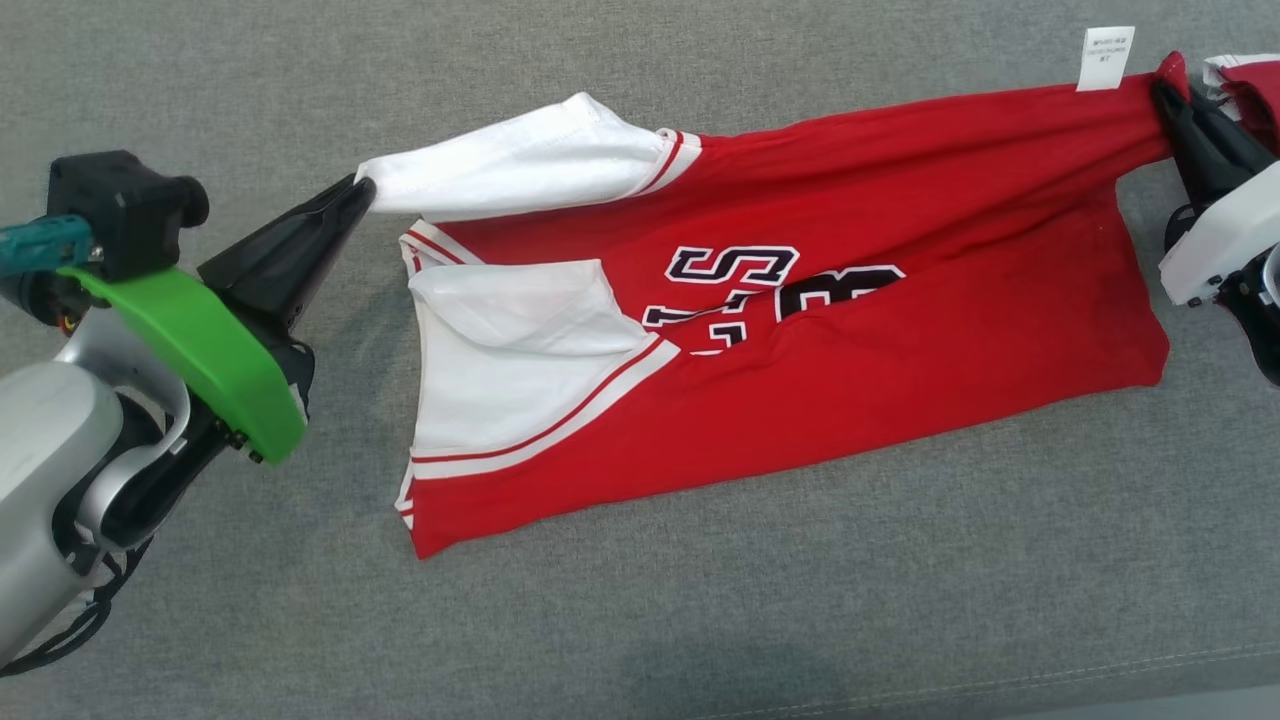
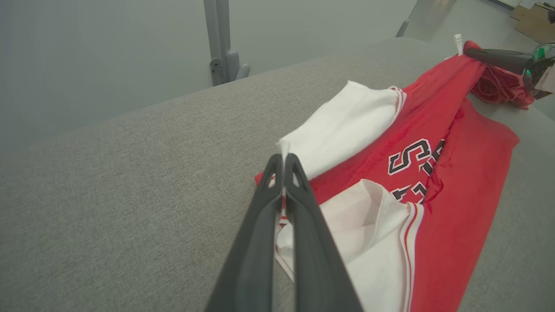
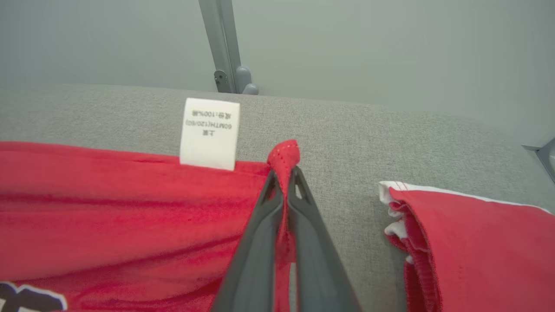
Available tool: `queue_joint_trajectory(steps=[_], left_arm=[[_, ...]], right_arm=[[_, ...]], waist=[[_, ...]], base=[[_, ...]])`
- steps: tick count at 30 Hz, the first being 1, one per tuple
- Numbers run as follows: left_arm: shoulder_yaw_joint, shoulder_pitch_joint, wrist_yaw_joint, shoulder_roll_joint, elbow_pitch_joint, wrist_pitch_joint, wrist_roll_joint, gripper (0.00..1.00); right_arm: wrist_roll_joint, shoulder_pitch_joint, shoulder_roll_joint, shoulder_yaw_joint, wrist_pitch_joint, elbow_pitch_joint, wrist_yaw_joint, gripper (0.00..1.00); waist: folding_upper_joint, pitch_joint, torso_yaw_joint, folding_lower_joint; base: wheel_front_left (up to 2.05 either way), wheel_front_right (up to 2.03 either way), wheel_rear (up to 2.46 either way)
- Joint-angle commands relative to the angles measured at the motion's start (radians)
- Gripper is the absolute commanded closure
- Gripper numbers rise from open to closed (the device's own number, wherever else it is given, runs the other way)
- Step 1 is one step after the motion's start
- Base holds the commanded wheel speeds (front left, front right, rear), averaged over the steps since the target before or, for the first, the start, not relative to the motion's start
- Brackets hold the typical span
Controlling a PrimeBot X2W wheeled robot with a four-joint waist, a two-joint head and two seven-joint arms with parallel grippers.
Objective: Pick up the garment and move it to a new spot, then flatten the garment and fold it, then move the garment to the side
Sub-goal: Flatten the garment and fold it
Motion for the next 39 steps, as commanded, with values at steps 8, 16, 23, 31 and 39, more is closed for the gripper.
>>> queue_joint_trajectory(steps=[8, 16, 23, 31, 39], left_arm=[[0.049, 0.075, 0.113, 0.075, -0.143, -0.116, 0.012, 1.00], [0.016, 0.159, 0.125, 0.087, -0.219, -0.126, -0.026, 1.00], [-0.017, 0.239, 0.121, 0.065, -0.244, -0.137, -0.067, 1.00], [-0.039, 0.288, 0.130, 0.018, -0.204, -0.133, -0.100, 0.49], [0.007, 0.347, 0.213, -0.034, -0.155, -0.177, -0.065, 0.00]], right_arm=[[-0.111, 0.072, 0.030, -0.163, -0.015, -0.045, -0.002, 1.00], [-0.144, 0.177, 0.042, -0.232, -0.015, -0.106, -0.002, 1.00], [-0.132, 0.245, 0.028, -0.248, -0.015, -0.116, -0.002, 0.98], [-0.115, 0.284, 0.016, -0.267, -0.015, -0.113, -0.002, 0.00], [-0.159, 0.408, 0.038, -0.481, -0.015, -0.201, -0.001, 0.00]], waist=[[0.0000, -0.007, 0.011, 0.0000], [0.0000, -0.009, 0.024, 0.0000], [0.0000, -0.016, 0.032, 0.0000], [0.0000, -0.028, 0.040, 0.0000], [0.0000, -0.082, 0.050, 0.0000]], base=[[0.00, 0.00, 0.00], [0.00, 0.00, 0.00], [0.00, 0.00, 0.00], [0.00, 0.00, 0.00], [0.00, 0.00, 0.00]])
